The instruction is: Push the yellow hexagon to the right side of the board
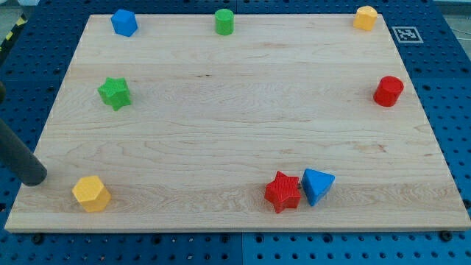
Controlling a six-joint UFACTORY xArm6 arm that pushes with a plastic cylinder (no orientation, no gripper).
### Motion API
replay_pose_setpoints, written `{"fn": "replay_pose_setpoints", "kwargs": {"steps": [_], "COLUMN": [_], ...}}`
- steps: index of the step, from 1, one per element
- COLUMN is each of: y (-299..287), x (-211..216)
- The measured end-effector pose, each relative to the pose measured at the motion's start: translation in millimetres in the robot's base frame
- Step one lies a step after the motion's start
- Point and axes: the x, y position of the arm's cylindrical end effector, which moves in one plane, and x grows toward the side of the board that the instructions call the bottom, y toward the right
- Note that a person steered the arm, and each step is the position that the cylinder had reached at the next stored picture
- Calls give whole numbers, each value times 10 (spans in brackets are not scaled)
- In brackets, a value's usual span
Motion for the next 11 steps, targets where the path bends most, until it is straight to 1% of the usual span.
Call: {"fn": "replay_pose_setpoints", "kwargs": {"steps": [2, 3, 4, 5, 6, 7, 9, 10, 11], "y": [401, 478, 705, 1032, 1062, 1119, 1663, 1679, 1679], "x": [154, 181, 284, 501, 608, 608, 609, 449, 430]}}
